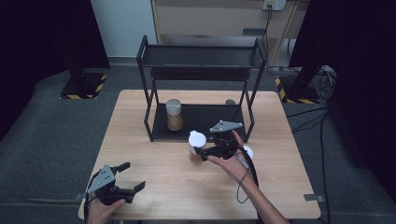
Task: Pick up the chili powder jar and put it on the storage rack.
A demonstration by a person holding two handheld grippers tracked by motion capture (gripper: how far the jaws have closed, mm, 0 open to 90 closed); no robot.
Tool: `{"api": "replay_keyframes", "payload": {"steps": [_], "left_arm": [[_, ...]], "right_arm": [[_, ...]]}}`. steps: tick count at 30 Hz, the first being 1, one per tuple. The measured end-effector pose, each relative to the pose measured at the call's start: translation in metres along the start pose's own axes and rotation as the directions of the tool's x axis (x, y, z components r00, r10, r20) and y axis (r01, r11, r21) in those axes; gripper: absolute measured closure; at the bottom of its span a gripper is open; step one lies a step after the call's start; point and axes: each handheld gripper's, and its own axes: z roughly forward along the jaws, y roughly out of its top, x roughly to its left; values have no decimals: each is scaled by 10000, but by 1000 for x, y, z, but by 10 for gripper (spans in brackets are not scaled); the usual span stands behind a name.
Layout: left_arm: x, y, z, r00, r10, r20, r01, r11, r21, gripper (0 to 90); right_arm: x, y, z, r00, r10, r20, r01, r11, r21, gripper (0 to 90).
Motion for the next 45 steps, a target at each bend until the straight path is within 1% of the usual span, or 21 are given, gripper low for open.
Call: {"api": "replay_keyframes", "payload": {"steps": [5,11,15,18,20,22,23,27,29,30,35,39,45], "left_arm": [[0,0,0,10000,1,2,-1,10000,-6,27],[0,0,0,10000,-3,14,3,10000,0,27],[0,0,0,10000,19,9,-19,10000,12,27],[0,0,0,10000,18,15,-18,10000,20,27],[0,0,0,10000,19,15,-19,10000,9,27],[0,0,0,10000,25,11,-25,10000,12,27],[0,0,0,10000,24,9,-24,10000,13,27],[0,0,0,10000,17,12,-17,10000,23,27],[0,0,0,10000,22,13,-22,10000,20,27],[0,0,-1,10000,20,16,-20,10000,19,27],[1,0,-1,10000,9,9,-9,10000,6,27],[1,0,-1,10000,4,13,-4,10000,1,27],[1,0,-1,10000,8,8,-8,10000,11,27]], "right_arm": [[3,2,13,10000,-54,82,53,9998,205,42],[6,3,26,10000,36,42,-37,9993,377,48],[9,4,35,9998,-70,161,62,9988,491,55],[11,4,40,9997,19,224,-31,9984,569,61],[14,4,43,9993,-48,382,25,9982,593,75],[14,3,46,9991,-6,421,-22,9978,659,88],[15,3,47,9988,52,483,-86,9975,700,103],[17,2,51,9977,-26,676,-21,9976,691,167],[18,1,53,9974,-29,722,-22,9975,708,191],[18,1,53,9971,-25,763,-29,9975,708,216],[21,-2,57,9965,-181,814,122,9973,721,300],[26,-2,59,9947,-358,963,284,9967,764,309],[29,-3,59,9936,-357,1076,280,9970,723,311]]}}
